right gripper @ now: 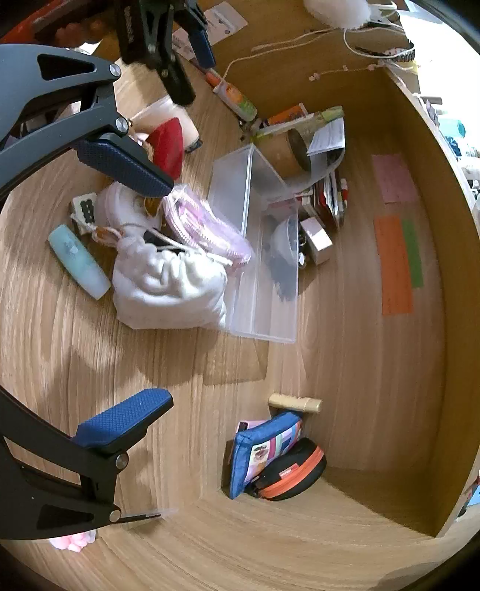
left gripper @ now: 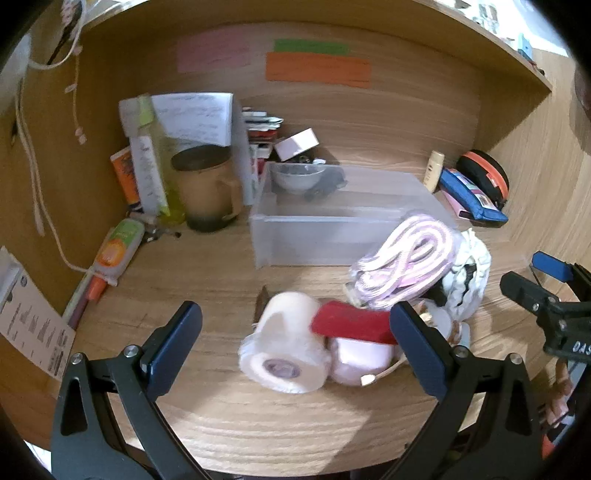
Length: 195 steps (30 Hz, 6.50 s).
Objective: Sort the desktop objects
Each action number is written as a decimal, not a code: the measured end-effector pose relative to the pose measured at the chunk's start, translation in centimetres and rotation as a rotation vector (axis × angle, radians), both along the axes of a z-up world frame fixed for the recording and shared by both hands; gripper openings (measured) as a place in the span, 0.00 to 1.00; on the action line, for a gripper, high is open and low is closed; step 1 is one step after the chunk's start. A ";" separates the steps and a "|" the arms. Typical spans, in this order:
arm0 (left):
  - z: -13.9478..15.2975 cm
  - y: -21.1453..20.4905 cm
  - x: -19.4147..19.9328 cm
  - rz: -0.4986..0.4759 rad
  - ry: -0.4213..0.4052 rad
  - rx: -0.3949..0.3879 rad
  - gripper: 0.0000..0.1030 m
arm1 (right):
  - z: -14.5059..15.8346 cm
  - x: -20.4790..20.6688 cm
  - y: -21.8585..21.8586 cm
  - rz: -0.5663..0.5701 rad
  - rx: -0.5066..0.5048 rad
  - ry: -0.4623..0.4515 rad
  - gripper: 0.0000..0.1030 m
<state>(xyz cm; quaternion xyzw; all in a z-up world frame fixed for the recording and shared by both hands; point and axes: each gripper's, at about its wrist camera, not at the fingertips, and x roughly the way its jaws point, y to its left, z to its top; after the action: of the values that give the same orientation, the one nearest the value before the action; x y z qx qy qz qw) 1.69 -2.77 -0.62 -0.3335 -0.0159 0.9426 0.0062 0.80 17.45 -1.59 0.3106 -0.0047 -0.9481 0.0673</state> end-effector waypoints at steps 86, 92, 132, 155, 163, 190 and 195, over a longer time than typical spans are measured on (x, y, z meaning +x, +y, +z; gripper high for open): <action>3.9 -1.7 -7.8 -0.122 0.048 0.089 0.63 | 4.3 -7.5 1.5 -0.032 0.029 0.090 0.13; 4.3 -1.4 -10.5 -0.116 0.036 0.069 0.63 | 4.1 -10.4 0.4 0.011 0.048 0.070 0.13; -3.1 2.5 -19.8 -0.186 -0.184 -0.025 0.63 | -2.5 -17.4 -1.1 0.051 0.036 -0.155 0.25; -0.3 3.1 -17.5 -0.199 -0.092 -0.070 0.85 | 0.1 -14.9 -1.0 0.047 0.075 -0.086 0.75; 1.1 2.5 -15.2 -0.164 -0.050 -0.094 0.86 | 0.5 -12.6 -0.3 0.023 0.099 -0.086 0.77; -0.9 -7.1 -7.8 -0.030 -0.132 -0.061 0.92 | -0.4 -5.3 0.4 -0.017 0.189 -0.083 0.81; -3.6 -7.1 -7.2 -0.041 -0.202 -0.084 0.92 | -2.4 -5.6 1.7 -0.033 0.177 -0.149 0.81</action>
<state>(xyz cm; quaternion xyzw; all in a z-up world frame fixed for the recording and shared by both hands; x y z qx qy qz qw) -5.55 -9.83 -4.24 -0.4272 0.0297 0.9036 0.0097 -4.75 19.17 -4.03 0.3850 0.0690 -0.9200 0.0236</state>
